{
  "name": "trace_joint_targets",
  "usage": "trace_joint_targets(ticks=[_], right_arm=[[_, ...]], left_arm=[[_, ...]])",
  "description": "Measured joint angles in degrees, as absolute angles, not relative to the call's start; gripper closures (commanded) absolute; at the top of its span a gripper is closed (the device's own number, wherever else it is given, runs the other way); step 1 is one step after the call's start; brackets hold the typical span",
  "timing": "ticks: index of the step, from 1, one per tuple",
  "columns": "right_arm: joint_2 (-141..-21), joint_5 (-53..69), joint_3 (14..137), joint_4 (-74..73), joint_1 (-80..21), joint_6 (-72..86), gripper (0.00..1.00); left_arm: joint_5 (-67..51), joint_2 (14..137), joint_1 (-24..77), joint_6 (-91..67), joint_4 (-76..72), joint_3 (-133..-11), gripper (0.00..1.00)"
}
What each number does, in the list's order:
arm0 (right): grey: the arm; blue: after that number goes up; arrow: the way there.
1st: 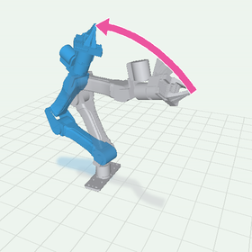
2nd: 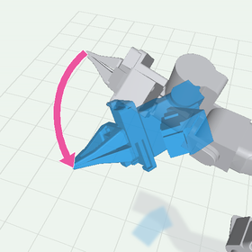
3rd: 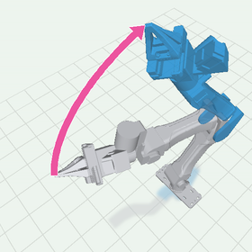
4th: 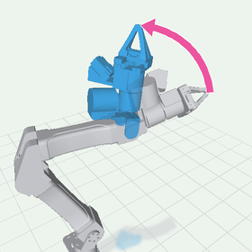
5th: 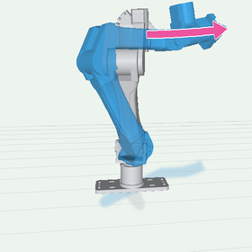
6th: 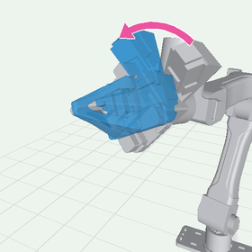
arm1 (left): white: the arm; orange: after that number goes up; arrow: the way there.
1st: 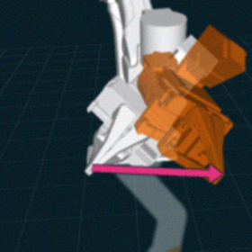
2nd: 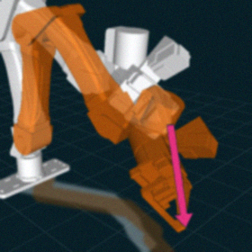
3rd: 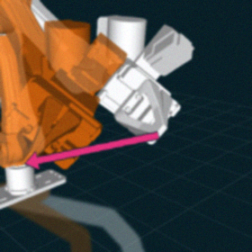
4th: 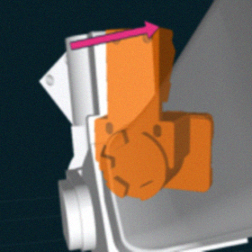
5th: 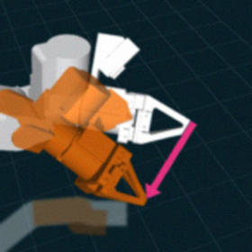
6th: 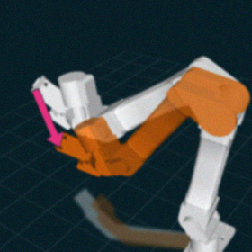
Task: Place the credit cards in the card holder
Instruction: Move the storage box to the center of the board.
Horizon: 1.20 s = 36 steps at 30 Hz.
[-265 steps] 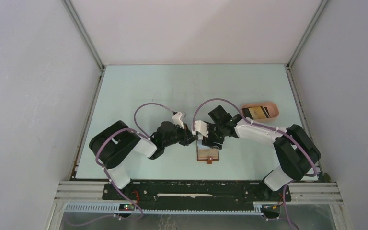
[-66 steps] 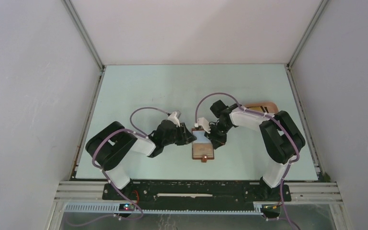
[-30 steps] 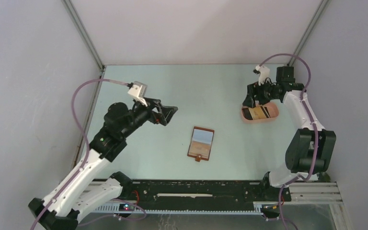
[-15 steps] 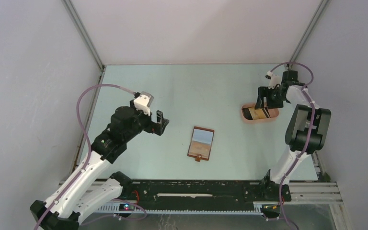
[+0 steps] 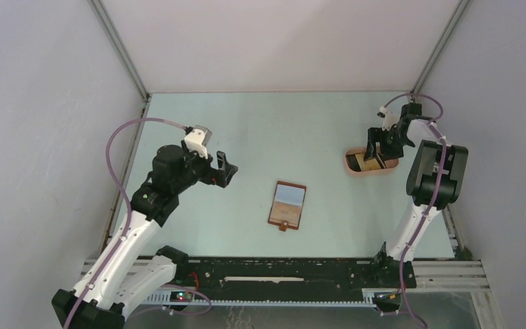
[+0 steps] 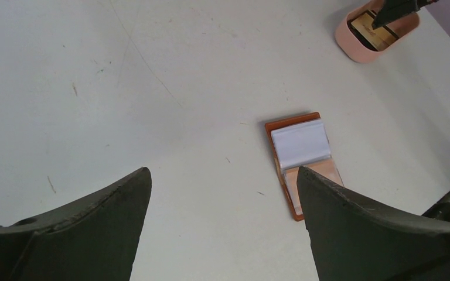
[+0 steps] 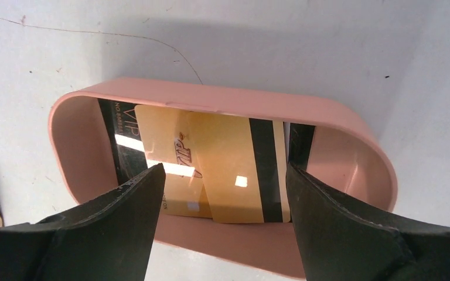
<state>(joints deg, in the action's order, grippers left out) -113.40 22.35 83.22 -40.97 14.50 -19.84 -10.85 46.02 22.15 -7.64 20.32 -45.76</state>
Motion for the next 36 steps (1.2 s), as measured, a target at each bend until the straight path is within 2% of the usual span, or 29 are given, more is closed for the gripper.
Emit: trace_joint_targets(ticks=[11, 19, 36], right_arm=[[-116.07, 20.6, 84.84, -41.52, 14.0, -21.19, 0.2], [-116.38, 19.44, 85.08, -41.56, 13.76, -21.87, 0.29], [-116.51, 21.58, 85.14, -41.58, 14.09, -21.98, 0.33]], left_arm=[[-15.55, 47.37, 20.12, -9.08, 19.68, -45.74, 0.02], [-16.8, 47.37, 19.79, -9.23, 19.38, -45.74, 0.02], [-17.23, 47.72, 19.33, -9.67, 19.33, -45.74, 0.02]])
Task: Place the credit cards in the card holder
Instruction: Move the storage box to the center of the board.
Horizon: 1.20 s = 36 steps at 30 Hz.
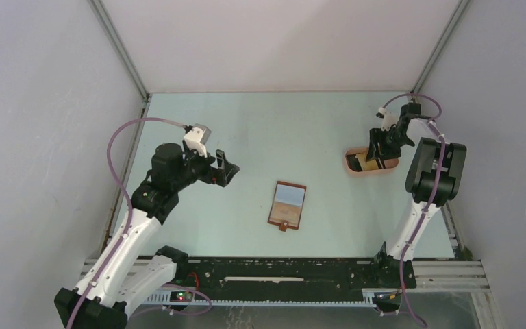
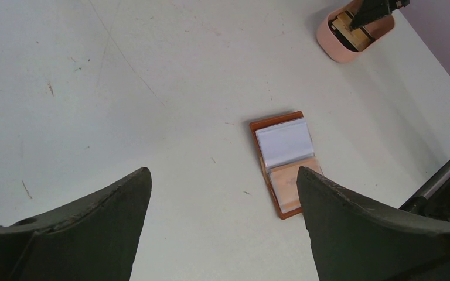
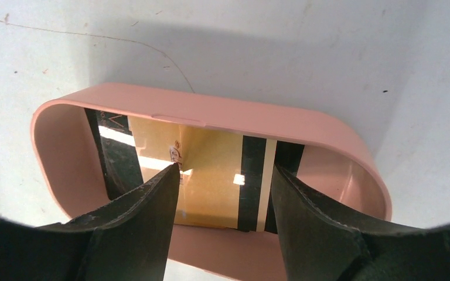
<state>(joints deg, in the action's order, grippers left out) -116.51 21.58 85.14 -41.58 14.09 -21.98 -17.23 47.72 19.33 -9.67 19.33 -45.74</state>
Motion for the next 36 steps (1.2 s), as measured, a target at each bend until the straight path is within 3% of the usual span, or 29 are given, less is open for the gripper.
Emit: trace_joint_targets(ticks=[7, 11, 16, 27, 36], right_arm=[[-116.6, 24.21, 85.14, -42.28, 14.66, -21.58, 0.3], [-116.71, 24.1, 85.14, -42.24, 14.37, -21.26, 0.22], [-116.66, 21.28, 85.14, -41.67, 12.38, -21.32, 0.26], [-115.81, 12.45, 85.03, -40.34, 8.4, -21.58, 0.41], [-114.93, 12.78, 83.96, -39.29, 8.58, -21.58, 0.63]], left_arm=[[-17.3, 48.01, 19.22, -10.11, 19.05, -45.74, 0.02], [-17.37, 48.01, 19.18, -10.11, 18.9, -45.74, 0.01], [-17.39, 48.01, 19.18, -10.13, 18.87, -45.74, 0.01], [-17.39, 48.01, 19.18, -10.31, 18.7, -45.74, 0.01], [-17.39, 48.01, 19.18, -10.55, 18.59, -45.74, 0.01]])
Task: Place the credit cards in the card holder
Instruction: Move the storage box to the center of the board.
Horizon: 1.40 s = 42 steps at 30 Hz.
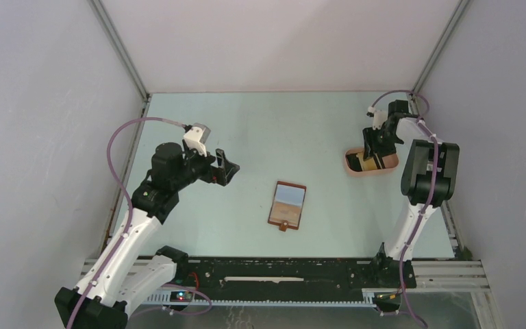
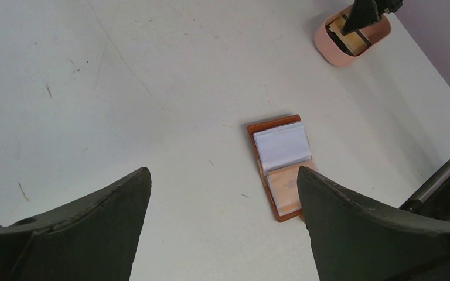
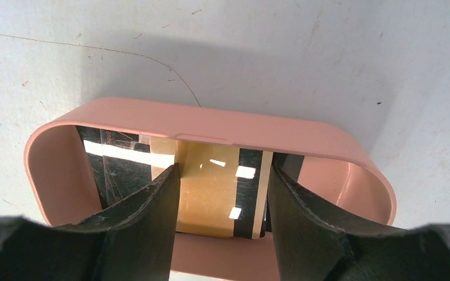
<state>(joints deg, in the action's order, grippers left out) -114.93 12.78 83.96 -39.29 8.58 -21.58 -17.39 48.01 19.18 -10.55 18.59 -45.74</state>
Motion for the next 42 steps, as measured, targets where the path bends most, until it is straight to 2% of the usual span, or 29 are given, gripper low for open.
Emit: trace_joint_targets(ticks=[6, 20, 32, 42], right_arm=[[-114.06, 14.76, 82.61, -37.93, 9.56, -21.71, 0.7], [-113.67, 21.5, 81.14, -37.63, 11.53, -21.93, 0.78], [-113.03, 32.73, 81.14, -40.32, 14.41, -20.18, 0.78], [-113.06, 39.86, 81.14, -42.65, 14.83, -19.97, 0.71]], left_arm=[[-17.39, 48.03, 19.14, -10.55, 18.59, -45.74, 0.01], [-17.41, 48.49, 19.09, -10.57, 18.57, -45.74, 0.01], [-17.91, 48.73, 19.07, -10.57, 18.57, -45.71, 0.01], [-18.24, 48.73, 19.07, -10.57, 18.57, -45.69, 0.01]])
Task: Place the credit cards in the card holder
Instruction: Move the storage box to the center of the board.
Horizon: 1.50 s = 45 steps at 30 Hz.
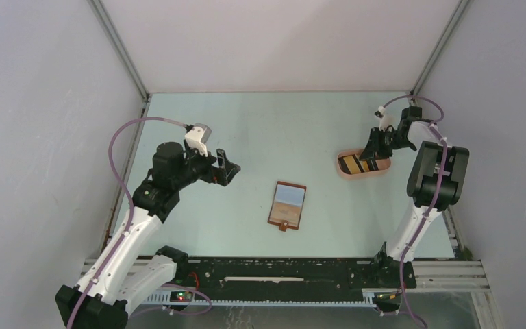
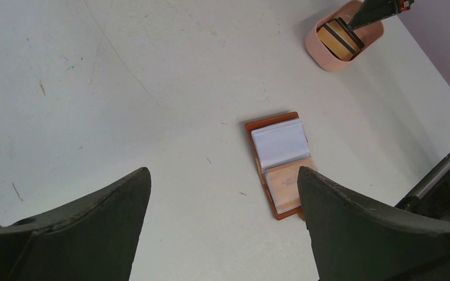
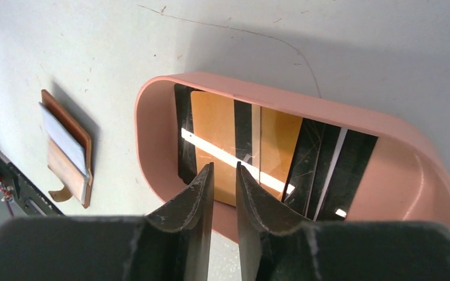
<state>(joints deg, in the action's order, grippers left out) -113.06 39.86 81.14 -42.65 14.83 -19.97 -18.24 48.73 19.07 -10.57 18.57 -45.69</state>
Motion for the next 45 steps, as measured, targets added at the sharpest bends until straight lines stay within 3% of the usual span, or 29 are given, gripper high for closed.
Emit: trace_joint_targets(ticks=[9, 20, 45], right_arm=[[-113.97, 39.09, 81.17, -42.83, 15.09, -18.46, 0.49], [-115.7, 32.99, 82.46, -42.11, 14.06, -16.6, 0.41], [-120.46, 43.53, 86.04, -46.59, 12.64, -16.56, 0.45]], left_arm=[[-18.24, 48.75, 19.09, -10.57, 18.57, -45.69, 0.01], [-18.28, 48.75, 19.07, -10.59, 18.57, -45.69, 0.01], [-18.41, 48.75, 19.07, -10.61, 18.57, -45.69, 0.0]])
